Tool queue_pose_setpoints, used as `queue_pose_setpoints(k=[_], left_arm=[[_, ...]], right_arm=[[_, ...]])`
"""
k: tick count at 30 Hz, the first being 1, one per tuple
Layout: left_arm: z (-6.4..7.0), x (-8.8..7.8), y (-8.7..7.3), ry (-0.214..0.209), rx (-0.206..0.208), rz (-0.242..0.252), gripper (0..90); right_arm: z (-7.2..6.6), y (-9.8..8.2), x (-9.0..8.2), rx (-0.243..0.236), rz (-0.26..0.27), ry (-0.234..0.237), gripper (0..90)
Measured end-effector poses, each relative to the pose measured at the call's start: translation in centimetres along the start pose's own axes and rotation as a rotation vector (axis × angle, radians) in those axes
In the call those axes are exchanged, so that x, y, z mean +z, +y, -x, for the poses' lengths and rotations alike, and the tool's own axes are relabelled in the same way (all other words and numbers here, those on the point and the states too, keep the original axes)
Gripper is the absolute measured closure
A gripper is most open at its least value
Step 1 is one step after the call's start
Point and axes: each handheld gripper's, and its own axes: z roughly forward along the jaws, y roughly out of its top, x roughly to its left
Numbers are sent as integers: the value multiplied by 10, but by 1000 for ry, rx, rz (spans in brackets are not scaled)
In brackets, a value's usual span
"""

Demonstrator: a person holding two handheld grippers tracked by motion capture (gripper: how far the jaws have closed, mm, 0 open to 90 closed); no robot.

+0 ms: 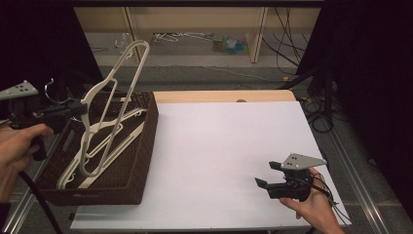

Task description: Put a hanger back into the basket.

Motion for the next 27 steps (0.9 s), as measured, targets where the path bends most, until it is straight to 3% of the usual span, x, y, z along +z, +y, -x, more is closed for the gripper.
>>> queue_pose_setpoints(k=[4, 14, 17, 24, 27], left_arm=[[-10, 4, -21, 17, -5, -48, 859], [-29, 10, -50, 64, -8, -141, 859], [-29, 12, -52, 73, 2, -174, 859], [-34, 14, -54, 71, 13, -195, 859], [-39, 16, -55, 80, 0, -215, 858]], right_arm=[[0, 0, 0, 1, 0, 2, 263], [0, -1, 1, 3, -14, 0, 263], [0, -1, 2, -4, -11, 2, 263], [0, -1, 2, -7, -12, 6, 263], [1, -2, 2, -12, -14, 5, 263]])
